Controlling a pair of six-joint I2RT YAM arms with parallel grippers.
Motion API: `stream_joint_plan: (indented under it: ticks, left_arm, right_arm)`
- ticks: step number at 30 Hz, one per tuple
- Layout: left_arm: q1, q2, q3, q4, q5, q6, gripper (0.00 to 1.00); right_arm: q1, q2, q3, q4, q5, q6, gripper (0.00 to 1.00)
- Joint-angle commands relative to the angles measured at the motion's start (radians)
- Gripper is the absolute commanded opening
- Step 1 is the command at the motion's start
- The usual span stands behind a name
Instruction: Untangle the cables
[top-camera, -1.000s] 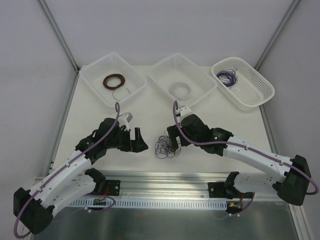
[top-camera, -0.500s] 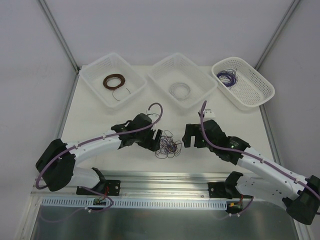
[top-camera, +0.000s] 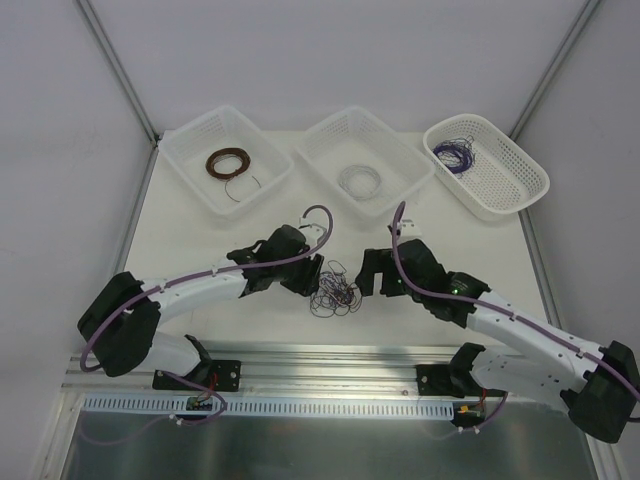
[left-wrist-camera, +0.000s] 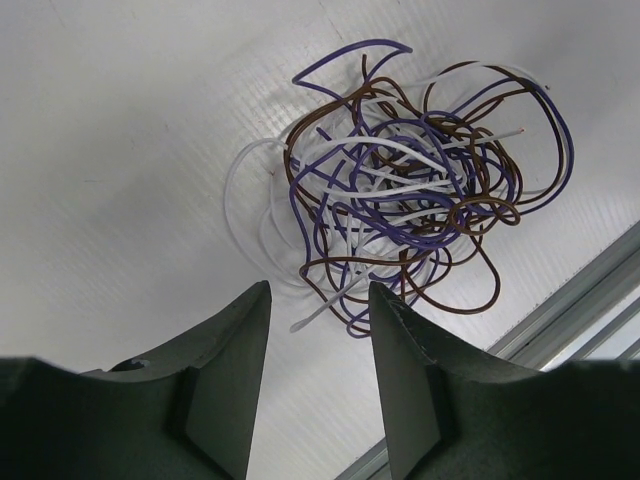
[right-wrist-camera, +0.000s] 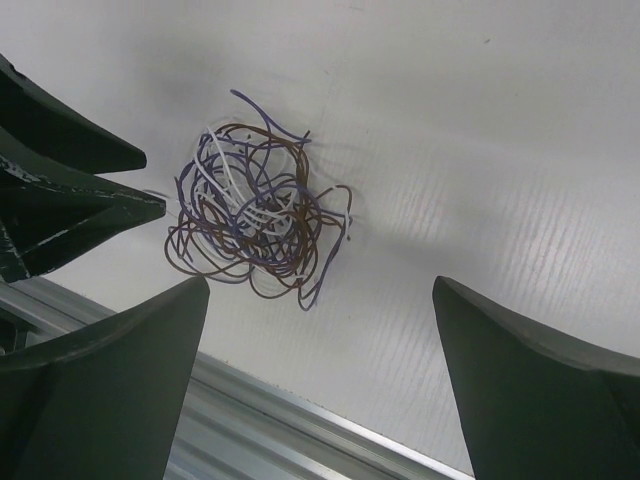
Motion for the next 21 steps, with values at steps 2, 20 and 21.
stream_joint_plan:
  ticks: [2,20,21]
  left_arm:
    - [-0.004,0.026,-0.009,0.044,0.047,0.032,0.43]
    - [-0.004,0.022,-0.009,0.044,0.105,0.018,0.00]
    - [-0.004,0.006,-0.011,0.044,0.106,0.017,0.00]
  right_arm:
    - [-0.003,0.032,-0.013,0.102,-0.044,0.032,1.00]
    - [-0.003,0.299,-0.103,0.449,-0.139,0.219,0.96]
    - [0.001,0.331,-0.102,0.470,-0.147,0.221,0.95]
